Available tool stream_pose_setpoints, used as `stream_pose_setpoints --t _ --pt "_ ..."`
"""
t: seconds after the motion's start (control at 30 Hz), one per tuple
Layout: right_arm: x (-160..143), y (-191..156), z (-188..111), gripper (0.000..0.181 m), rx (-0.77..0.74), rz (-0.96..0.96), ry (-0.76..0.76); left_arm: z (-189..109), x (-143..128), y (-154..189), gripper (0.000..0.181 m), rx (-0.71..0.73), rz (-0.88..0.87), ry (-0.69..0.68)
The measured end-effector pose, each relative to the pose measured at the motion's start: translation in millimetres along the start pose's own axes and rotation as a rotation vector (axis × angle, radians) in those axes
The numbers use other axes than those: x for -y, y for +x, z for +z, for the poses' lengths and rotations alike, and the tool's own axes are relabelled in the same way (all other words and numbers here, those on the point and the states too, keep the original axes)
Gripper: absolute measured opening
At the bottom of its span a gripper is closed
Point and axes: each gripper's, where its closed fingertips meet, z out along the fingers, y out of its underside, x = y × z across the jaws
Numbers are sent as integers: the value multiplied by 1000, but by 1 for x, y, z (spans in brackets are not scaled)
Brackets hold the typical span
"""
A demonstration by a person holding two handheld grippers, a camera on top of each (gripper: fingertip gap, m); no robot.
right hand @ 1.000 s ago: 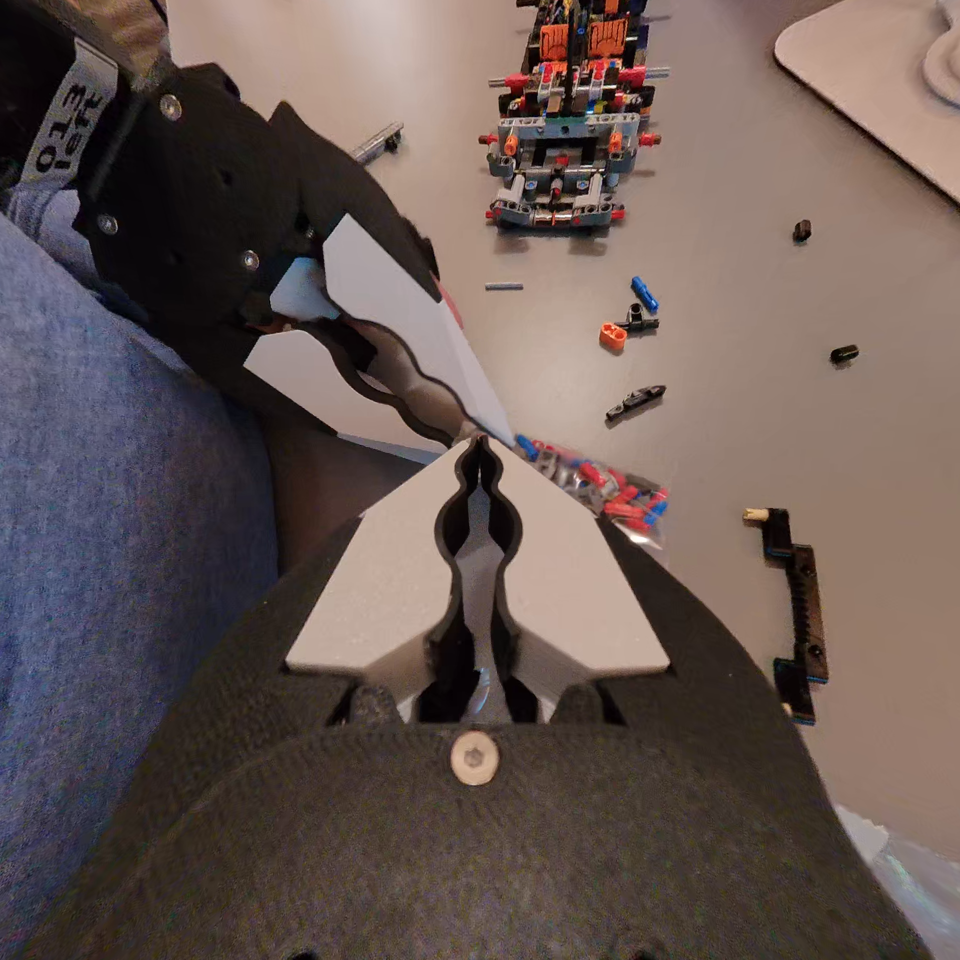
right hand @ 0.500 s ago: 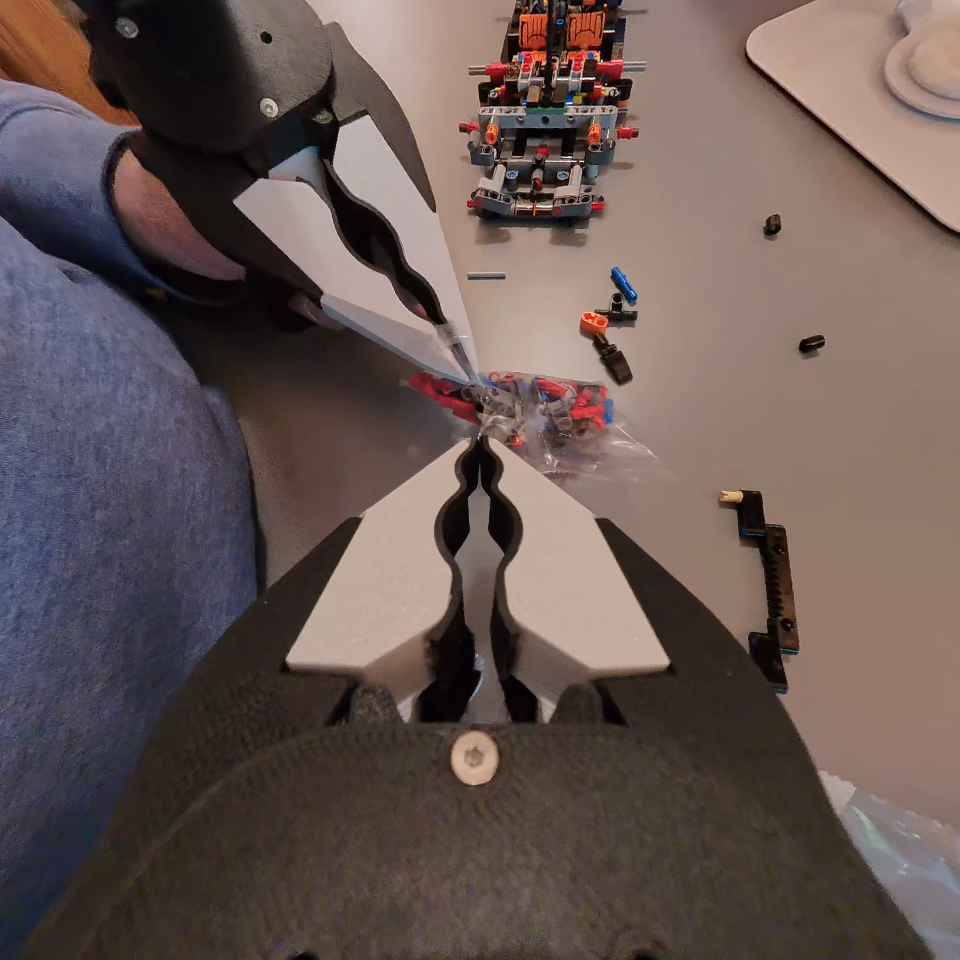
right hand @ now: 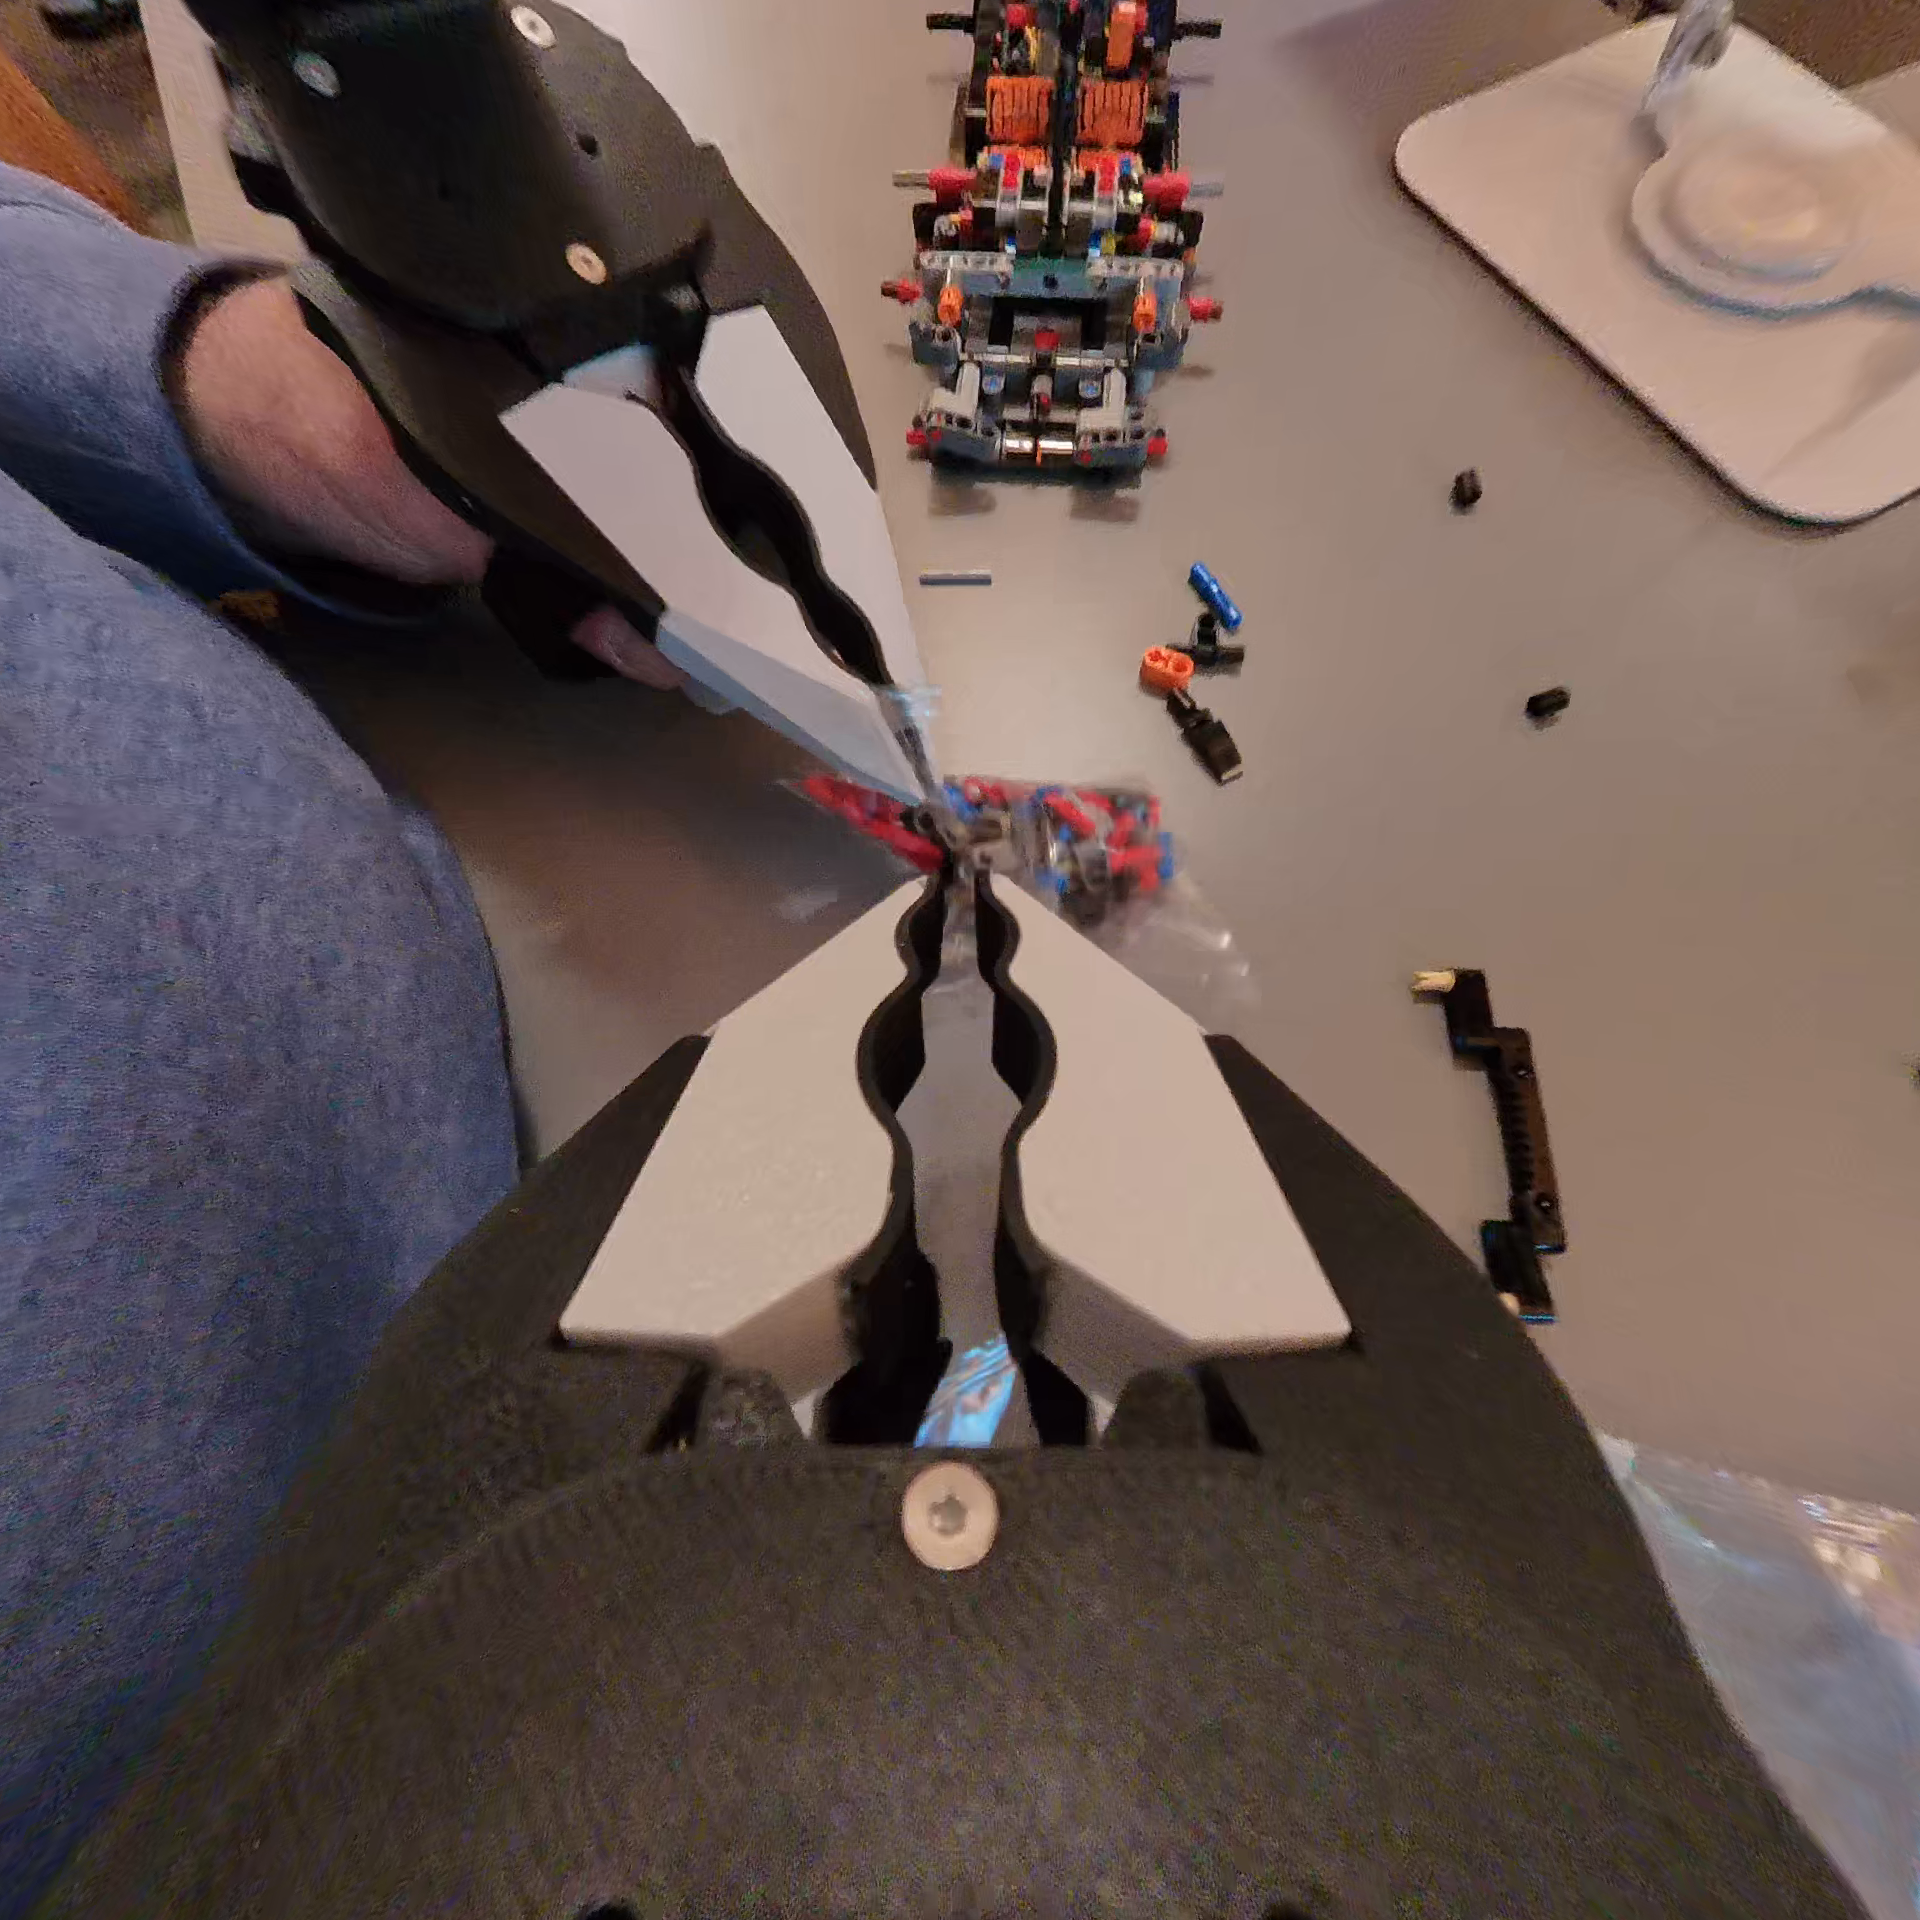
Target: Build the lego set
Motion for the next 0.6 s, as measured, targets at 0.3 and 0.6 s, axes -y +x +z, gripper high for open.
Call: stream_pose_setpoints --t 0.3,0.6 --pt "-3 -30 11 5 41 -30 -110 5 -1 8 0 -42 -14 -14" --pt "-41 8 29 2 -204 38 -198 12 -10 10 0 -73 -66 -59"
